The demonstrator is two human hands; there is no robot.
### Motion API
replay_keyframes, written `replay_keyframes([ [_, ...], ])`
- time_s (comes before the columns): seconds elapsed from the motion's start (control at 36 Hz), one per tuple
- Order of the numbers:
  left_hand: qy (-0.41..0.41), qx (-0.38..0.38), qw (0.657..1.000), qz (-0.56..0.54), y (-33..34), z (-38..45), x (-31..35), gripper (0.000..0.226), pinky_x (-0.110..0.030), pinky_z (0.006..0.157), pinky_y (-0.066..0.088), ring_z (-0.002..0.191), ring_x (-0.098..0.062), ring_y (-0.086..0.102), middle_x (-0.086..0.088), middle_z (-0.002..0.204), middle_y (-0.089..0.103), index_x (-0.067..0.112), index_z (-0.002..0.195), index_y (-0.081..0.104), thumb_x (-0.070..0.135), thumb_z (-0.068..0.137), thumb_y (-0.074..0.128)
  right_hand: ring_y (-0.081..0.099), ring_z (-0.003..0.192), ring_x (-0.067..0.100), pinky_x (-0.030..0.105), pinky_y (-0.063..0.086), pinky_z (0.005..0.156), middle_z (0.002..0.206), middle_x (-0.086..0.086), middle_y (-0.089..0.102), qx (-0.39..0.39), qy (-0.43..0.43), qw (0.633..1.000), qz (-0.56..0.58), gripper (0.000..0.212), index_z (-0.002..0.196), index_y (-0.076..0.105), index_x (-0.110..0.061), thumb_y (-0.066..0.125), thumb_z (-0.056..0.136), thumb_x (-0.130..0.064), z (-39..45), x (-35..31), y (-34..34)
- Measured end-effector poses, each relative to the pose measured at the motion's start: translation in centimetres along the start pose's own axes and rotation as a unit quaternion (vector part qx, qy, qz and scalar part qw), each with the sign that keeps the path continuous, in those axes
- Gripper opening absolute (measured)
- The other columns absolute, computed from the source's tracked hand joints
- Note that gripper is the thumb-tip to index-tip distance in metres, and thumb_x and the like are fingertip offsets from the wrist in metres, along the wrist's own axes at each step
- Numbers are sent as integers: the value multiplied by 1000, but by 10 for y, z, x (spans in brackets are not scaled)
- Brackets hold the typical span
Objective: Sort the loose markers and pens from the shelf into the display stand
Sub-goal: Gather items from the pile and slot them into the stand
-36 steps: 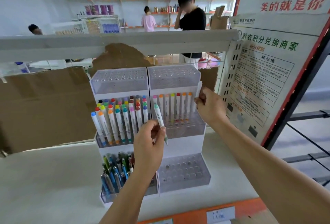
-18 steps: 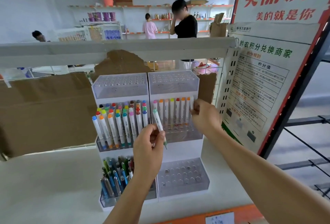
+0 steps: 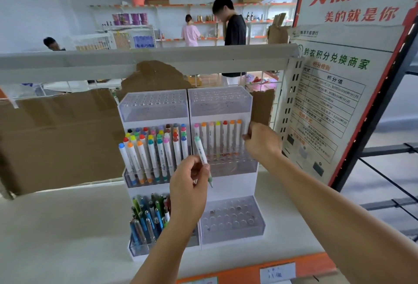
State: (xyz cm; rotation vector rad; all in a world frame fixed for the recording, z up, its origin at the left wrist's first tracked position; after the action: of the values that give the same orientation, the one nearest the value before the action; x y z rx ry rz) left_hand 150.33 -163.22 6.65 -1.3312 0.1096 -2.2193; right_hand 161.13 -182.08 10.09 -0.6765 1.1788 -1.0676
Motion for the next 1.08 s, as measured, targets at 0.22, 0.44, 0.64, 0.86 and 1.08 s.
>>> replay_keyframes([
  [0.22, 3, 5, 1000, 8, -4, 0, -1, 6, -4, 68, 43, 77, -9, 60, 4, 83, 64, 14, 93, 62, 18, 91, 57, 55, 75, 21, 33, 40, 71, 75, -2, 53, -13, -28, 994, -109, 22, 111, 53, -16, 48, 92, -6, -4, -7, 10],
  [0.44, 15, 3, 1000, 9, -7, 1, 4, 4, -7, 69, 44, 76, -8, 59, 5, 81, 63, 15, 92, 61, 18, 91, 57, 54, 64, 11, 19, 32, 52, 75, -7, 57, 99, -103, 988, 64, 17, 95, 51, -17, 48, 97, -34, -40, -26, -27],
  [0.64, 49, 8, 999, 18, -11, 7, 19, 8, -15, 67, 47, 76, -9, 59, 3, 84, 62, 15, 97, 61, 11, 91, 59, 56, 69, 10, 23, 49, 65, 76, -3, 59, 3, -192, 933, 304, 10, 81, 65, -12, 68, 86, -21, -83, -85, -7],
  [0.86, 42, 36, 998, 21, -34, 7, 12, 20, -7, 73, 44, 87, -2, 58, 7, 99, 62, 15, 110, 62, 22, 95, 51, 54, 61, 1, 9, 39, 54, 71, -12, 59, 124, -125, 918, 355, 8, 86, 57, -18, 59, 93, -16, -43, -72, -45],
  [1.08, 38, 35, 998, 48, -46, 1, -4, 19, -3, 73, 40, 85, 0, 57, 7, 93, 63, 14, 106, 63, 20, 97, 48, 55, 67, 16, 19, 39, 53, 77, 3, 61, 84, -166, 950, 251, 10, 89, 49, -12, 57, 94, -16, -31, -101, -7],
])
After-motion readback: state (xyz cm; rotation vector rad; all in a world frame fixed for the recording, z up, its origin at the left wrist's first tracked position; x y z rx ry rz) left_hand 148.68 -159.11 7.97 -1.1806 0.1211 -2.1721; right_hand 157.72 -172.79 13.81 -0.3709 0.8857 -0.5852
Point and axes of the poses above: each hand's wrist, its own z-axis towards the middle knuckle, its own y-axis out of the palm, x = y × z, the point moved 8 cm from there along z, towards the middle knuckle
